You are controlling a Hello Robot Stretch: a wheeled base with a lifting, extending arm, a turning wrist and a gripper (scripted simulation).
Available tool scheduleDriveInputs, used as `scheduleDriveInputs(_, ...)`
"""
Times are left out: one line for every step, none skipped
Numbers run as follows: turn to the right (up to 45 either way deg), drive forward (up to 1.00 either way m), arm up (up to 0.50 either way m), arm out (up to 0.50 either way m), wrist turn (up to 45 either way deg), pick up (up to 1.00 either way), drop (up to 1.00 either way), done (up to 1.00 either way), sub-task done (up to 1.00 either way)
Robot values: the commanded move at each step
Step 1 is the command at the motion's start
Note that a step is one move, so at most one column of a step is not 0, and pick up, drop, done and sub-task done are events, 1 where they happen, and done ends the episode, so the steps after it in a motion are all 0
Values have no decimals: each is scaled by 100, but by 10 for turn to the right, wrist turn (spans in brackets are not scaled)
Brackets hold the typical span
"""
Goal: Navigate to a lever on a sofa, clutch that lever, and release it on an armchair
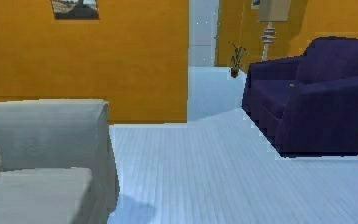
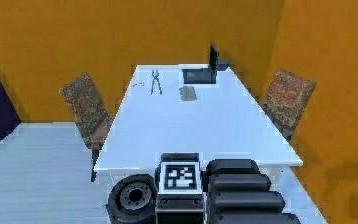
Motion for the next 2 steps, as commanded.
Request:
scheduleDriveInputs(0,45,0,0,0,0,0,0,0)
scheduleDriveInputs(150,0,0,0,0,0,0,0,0)
